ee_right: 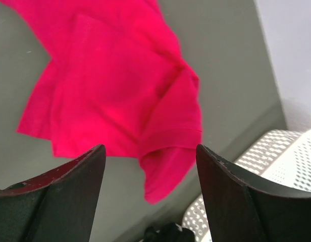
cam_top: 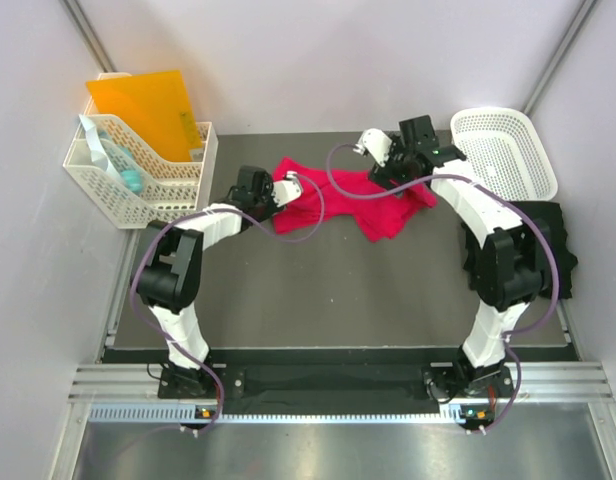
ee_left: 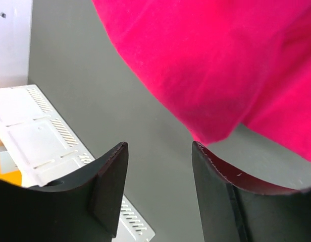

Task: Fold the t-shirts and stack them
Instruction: Flatten the tshirt out

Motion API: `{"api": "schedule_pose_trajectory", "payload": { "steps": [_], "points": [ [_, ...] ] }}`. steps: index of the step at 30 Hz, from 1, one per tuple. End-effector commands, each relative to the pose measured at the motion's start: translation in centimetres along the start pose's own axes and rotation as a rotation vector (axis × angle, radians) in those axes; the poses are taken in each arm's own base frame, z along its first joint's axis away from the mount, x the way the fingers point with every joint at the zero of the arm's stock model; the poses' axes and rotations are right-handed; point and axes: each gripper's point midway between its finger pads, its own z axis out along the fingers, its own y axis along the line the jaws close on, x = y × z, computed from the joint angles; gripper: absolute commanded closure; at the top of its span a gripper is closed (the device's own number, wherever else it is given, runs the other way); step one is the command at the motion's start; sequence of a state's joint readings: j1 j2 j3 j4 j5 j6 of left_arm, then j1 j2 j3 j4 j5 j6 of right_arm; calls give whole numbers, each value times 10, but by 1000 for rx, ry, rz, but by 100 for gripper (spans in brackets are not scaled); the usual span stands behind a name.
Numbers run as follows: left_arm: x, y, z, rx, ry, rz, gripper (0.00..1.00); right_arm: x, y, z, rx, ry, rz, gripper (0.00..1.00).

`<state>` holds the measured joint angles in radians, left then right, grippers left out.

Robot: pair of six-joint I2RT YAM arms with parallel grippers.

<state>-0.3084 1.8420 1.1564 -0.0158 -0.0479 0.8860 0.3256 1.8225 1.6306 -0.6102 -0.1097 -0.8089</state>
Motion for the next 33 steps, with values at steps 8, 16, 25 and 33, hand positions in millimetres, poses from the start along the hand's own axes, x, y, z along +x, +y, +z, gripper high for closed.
{"api": "schedule_pose_trajectory", "payload": {
  "steps": [8,16,25,33],
  "points": [
    [-8,17,9,-35,-25,-36,43,2,56,15,-290,-18,-12,30],
    [-18,8,4,50,-51,-63,41,16,84,27,-399,24,8,32],
    [-13,-6,15,91,-45,-64,41,43,94,33,-384,98,-1,33],
    [-14,-11,13,130,-45,-76,39,69,99,36,-370,162,6,34]
  ]
}}
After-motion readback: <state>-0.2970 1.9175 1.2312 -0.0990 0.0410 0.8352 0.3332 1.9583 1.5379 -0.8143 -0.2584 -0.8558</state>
